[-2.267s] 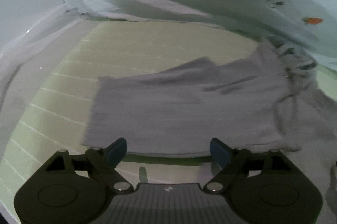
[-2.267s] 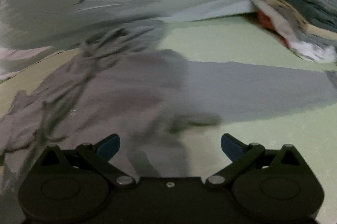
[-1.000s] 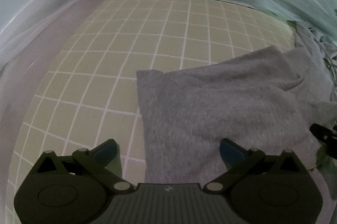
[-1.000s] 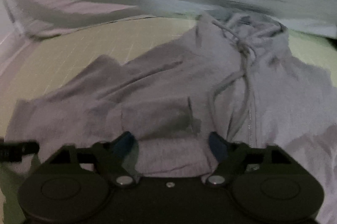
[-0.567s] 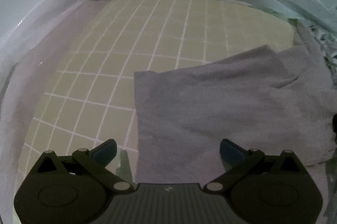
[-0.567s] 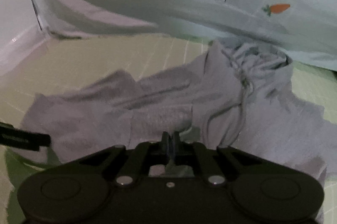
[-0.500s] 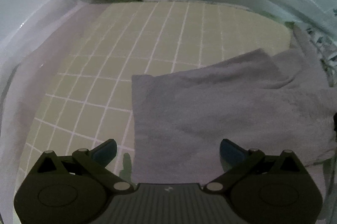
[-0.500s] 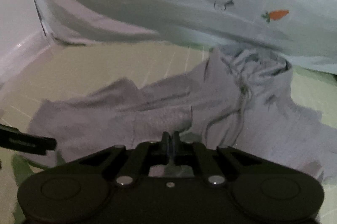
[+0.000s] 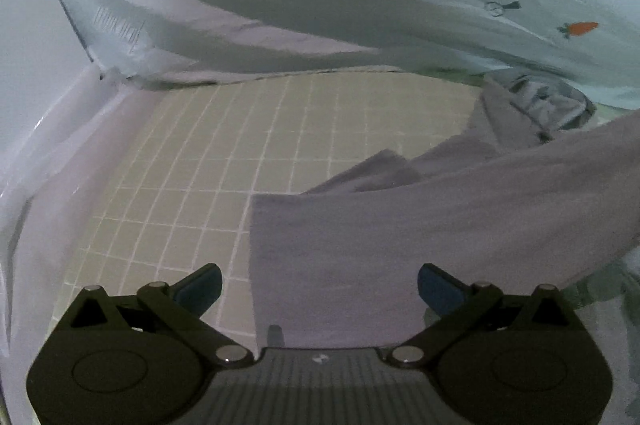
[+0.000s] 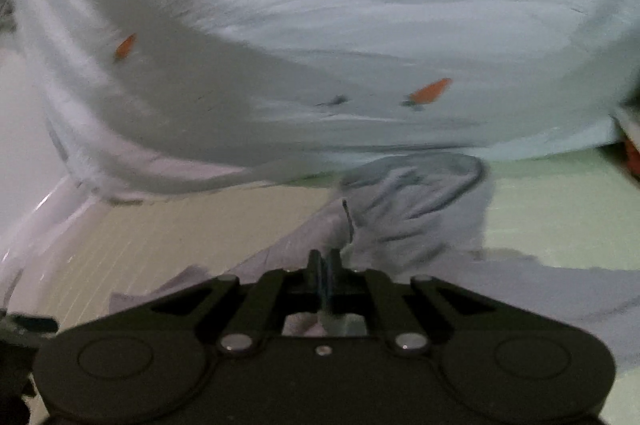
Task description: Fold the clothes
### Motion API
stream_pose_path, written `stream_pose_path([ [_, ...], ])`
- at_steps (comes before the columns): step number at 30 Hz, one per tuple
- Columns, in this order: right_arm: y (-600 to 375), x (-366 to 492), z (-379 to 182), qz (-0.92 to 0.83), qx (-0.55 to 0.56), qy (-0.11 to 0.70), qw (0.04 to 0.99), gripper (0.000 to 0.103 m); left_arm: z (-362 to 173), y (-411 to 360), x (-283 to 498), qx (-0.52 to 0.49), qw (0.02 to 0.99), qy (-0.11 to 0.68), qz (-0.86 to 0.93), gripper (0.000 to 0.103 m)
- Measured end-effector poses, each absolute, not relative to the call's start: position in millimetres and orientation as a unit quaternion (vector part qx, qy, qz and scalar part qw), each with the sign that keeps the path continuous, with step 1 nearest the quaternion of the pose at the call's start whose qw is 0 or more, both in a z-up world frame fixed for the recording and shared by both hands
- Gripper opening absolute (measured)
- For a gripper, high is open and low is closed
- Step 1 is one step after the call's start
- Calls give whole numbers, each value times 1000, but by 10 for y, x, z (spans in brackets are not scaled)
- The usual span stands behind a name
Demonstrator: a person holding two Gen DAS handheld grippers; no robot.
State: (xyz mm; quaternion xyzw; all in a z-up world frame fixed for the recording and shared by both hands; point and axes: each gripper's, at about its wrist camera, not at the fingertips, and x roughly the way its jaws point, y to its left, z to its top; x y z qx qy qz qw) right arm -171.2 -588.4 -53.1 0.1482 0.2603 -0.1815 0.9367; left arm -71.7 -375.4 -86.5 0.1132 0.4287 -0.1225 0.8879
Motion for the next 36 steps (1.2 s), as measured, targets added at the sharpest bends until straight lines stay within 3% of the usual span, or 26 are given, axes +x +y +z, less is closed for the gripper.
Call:
stream_pose_path([
  [13, -7033, -2432, -667, -310, 215, 228, 897, 3, -1016, -4030, -778, 121, 878, 451, -103, 103],
  [26, -8016, -2885, -781, -434, 213, 215, 848, 2, -1226, -4346, -542, 141, 864, 476, -81, 103],
  [36, -8388, -2984, -1389, -513, 195, 285, 786, 2, -1388, -4473, -463, 193, 845, 488, -104, 103],
])
